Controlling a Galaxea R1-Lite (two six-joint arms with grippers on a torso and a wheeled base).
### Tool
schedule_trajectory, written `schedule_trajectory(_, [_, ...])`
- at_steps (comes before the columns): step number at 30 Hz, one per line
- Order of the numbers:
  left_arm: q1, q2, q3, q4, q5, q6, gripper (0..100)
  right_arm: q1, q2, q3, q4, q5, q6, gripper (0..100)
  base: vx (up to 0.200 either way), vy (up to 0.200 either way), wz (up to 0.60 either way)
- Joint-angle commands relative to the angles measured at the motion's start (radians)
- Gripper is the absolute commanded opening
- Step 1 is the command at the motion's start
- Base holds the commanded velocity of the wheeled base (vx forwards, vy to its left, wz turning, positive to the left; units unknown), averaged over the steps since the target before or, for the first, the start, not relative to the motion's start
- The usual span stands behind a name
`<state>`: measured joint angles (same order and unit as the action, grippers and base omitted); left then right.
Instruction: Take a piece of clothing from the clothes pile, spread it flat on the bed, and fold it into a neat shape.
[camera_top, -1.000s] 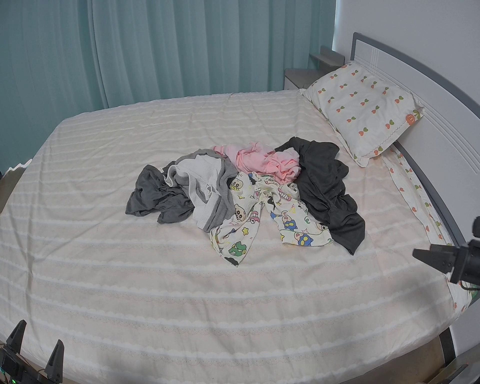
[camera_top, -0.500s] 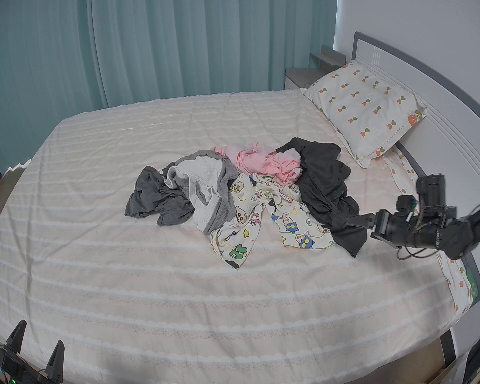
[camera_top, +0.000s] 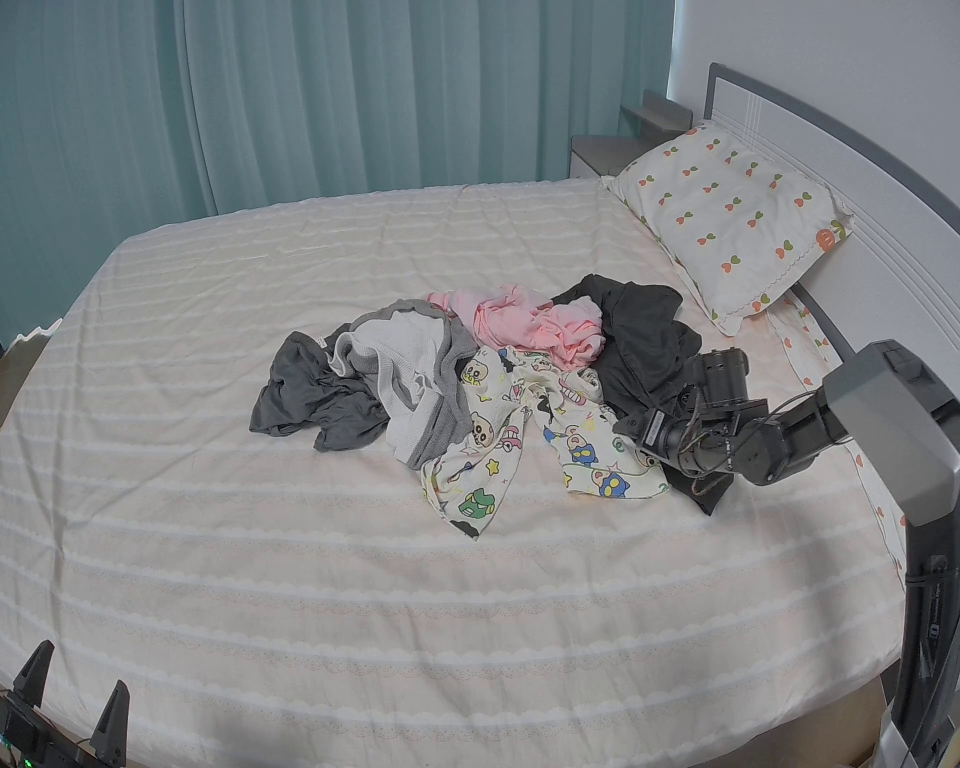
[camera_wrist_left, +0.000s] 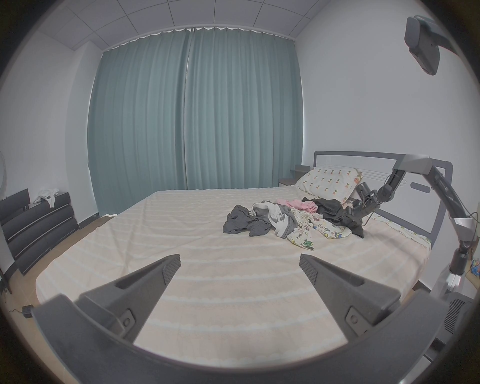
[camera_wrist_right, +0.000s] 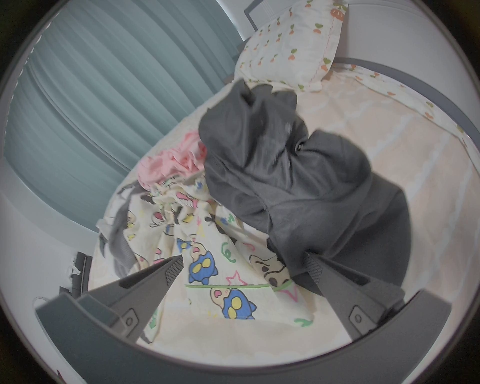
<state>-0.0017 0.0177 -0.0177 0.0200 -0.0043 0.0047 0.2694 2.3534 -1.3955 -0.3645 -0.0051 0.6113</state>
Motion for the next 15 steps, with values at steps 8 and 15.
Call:
schedule_trajectory(8, [0.000,-0.016,0.012,0.000,0.000,0.000,100,0.045,0.119,-0.080,0.042,-0.044,0.008,100,0.000,0.000,0.00])
schedule_trajectory(15, [0.000,-0.016,0.012,0.000,0.000,0.000,100,0.057,0.121,-0.092,0.065,-0.107,0.008,100,0.000,0.000,0.00])
